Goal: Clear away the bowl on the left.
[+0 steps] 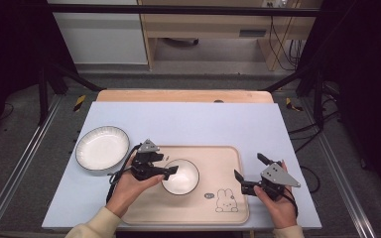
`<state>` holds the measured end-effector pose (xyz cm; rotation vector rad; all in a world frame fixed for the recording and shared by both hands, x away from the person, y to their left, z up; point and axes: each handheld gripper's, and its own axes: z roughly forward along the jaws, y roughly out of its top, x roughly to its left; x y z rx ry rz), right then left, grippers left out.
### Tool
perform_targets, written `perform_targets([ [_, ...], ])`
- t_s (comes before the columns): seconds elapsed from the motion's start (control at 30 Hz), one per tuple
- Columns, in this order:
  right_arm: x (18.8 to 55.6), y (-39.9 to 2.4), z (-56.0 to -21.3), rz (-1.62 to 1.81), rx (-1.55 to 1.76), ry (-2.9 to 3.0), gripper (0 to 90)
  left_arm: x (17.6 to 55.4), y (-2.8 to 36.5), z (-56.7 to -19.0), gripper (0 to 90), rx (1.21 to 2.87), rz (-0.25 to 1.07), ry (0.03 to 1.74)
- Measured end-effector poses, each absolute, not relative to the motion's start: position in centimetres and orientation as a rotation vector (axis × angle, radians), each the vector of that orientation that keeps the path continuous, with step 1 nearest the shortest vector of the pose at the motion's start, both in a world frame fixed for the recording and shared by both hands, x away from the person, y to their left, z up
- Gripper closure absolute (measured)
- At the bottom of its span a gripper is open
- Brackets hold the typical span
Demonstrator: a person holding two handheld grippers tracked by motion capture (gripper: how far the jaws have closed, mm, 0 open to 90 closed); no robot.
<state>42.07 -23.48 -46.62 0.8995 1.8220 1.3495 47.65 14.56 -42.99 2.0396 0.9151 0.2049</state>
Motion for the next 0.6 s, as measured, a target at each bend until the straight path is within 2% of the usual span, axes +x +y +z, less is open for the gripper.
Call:
perform_targets([
  [0.2, 41.9, -23.7, -46.5, 1.352, 0.898, 1.810, 3.6, 47.2, 14.7, -42.3, 11.2, 2.017, 0.200, 0.825],
  [0.37, 42.0, -23.8, -46.5, 1.352, 0.908, 1.803, 3.6, 46.7, 15.1, -42.0, 8.0, 2.006, 0.249, 0.754],
  [0.6, 41.9, -23.8, -46.4, 1.349, 0.899, 1.801, 3.6, 46.5, 16.2, -41.8, 7.5, 1.938, 0.288, 0.747],
])
